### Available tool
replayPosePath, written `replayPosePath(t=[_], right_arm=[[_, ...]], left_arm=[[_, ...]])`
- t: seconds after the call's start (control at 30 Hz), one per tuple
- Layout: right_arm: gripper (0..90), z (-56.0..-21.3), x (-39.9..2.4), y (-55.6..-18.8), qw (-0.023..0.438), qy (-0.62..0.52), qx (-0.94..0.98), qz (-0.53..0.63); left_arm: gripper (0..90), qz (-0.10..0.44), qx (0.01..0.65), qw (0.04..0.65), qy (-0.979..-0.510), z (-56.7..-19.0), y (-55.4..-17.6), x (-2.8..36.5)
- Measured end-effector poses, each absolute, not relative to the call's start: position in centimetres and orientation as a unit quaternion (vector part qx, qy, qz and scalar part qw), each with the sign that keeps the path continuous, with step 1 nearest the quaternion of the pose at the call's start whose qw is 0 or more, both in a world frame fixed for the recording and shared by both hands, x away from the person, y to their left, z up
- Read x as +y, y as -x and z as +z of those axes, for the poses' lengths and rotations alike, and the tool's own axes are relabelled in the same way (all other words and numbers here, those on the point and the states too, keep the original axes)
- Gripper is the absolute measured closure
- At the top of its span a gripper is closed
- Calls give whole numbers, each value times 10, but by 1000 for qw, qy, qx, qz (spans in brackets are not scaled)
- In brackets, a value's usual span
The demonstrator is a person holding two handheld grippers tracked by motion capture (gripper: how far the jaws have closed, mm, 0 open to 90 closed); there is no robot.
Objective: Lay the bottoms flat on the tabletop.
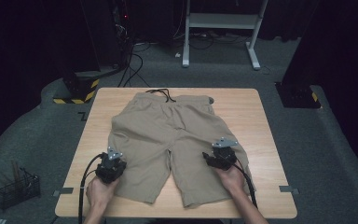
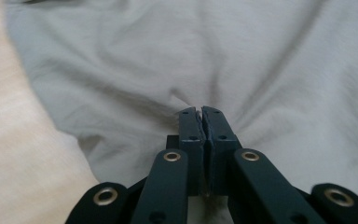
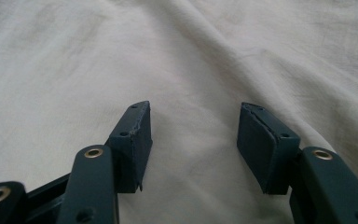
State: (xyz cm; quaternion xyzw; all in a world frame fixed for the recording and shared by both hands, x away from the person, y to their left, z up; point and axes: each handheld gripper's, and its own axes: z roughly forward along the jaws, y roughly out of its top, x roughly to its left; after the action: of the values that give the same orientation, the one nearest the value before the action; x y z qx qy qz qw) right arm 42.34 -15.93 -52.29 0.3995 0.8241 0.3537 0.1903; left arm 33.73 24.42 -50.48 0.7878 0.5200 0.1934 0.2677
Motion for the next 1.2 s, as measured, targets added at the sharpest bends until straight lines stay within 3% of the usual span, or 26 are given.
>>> replayPosePath(t=[0.1,0.13,0.2,0.3,0.4,0.5,0.53,0.6,0.63,0.7,0.8,1.0,1.1,1.2], right_arm=[[450,-523,-159,-423,190,-400,824,354],[450,-523,-159,-423,190,-400,824,354],[450,-523,-159,-423,190,-400,824,354],[449,-523,-159,-423,190,-400,824,353],[449,-523,-159,-423,190,-400,824,353],[448,-523,-159,-423,190,-401,824,353],[448,-523,-159,-423,190,-401,824,354],[448,-523,-159,-423,190,-400,824,353],[449,-523,-159,-424,190,-400,824,354],[455,-523,-160,-423,189,-402,823,354],[495,-522,-161,-419,193,-411,819,350],[506,-521,-177,-405,193,-418,818,345],[508,-518,-180,-401,180,-412,829,333],[516,-512,-179,-405,179,-403,834,332]], left_arm=[[842,194,511,273,-792,-502,-330,240],[780,201,515,276,-786,-501,-330,240],[571,230,533,284,-763,-496,-335,243],[447,231,555,297,-742,-494,-353,249],[449,228,562,270,-748,-500,-373,248],[522,214,565,254,-756,-507,-382,248],[635,203,560,267,-758,-509,-382,250],[666,203,557,265,-761,-508,-382,250],[784,199,551,261,-767,-507,-379,250],[873,197,548,252,-773,-506,-376,249],[895,191,538,243,-784,-504,-369,246],[884,164,517,251,-801,-502,-354,234],[655,160,512,282,-796,-503,-361,226],[495,178,508,306,-785,-501,-375,214]])
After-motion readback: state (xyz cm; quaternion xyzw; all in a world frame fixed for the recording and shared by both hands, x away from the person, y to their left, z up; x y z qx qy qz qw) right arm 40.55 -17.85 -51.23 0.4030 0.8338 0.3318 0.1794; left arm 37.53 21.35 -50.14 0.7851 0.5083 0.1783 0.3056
